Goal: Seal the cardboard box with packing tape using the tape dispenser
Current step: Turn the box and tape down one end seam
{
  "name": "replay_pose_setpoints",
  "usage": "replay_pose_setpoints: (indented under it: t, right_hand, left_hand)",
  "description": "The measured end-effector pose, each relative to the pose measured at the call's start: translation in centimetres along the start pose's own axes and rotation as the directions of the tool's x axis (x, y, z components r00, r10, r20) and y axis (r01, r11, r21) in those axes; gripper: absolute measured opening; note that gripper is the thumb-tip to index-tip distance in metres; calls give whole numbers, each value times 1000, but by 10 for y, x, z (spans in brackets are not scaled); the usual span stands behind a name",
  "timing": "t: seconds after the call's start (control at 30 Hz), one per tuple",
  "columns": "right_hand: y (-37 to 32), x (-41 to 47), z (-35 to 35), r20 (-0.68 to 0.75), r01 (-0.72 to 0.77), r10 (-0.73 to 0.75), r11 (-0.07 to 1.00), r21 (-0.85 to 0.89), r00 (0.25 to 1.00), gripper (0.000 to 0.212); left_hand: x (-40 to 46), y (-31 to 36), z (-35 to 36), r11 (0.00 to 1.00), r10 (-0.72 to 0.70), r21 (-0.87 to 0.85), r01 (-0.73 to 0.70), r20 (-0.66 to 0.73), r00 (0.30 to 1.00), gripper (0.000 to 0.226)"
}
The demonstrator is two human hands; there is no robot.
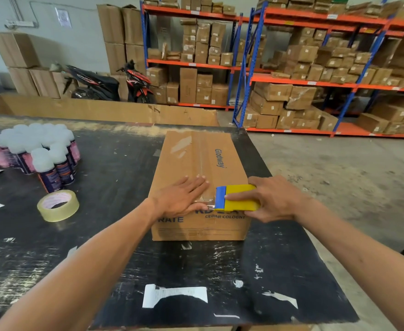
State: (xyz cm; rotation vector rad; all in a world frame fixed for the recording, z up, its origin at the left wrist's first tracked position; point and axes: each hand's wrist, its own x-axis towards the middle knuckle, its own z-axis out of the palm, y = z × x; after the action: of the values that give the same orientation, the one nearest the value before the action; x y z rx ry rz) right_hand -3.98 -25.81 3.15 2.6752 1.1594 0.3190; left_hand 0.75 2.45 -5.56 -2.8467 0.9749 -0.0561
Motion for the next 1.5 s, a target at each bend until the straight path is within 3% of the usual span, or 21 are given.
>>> replay_pose_setpoints:
  t: [0.43, 0.6, 0.77, 1.33, 1.5]
  right_hand:
    - [45, -32, 25, -45, 34, -31, 996, 80, 999, 54]
    - [46, -30, 28, -85, 39, -32, 996, 85, 996, 53]
    - [51, -29, 31, -126, 54, -46, 997, 61, 991, 52]
    - [92, -64, 44, -76, 79, -70, 990, 116, 995, 61]
    - [92, -63, 48, -92, 80, -73, 994, 74, 993, 60]
  left_hand:
    - [-1, 2, -3, 1000, -7, 0, 7, 2, 1000, 83]
    - [28, 32, -20, 994, 6, 106, 11, -160, 987, 94]
    - [47, 40, -5, 997, 76, 29, -74, -42, 996, 81]
    - [46, 32, -4, 997, 75, -33, -77, -49, 996, 94]
    - [56, 38, -9, 998, 64, 13, -63, -170, 983, 88]
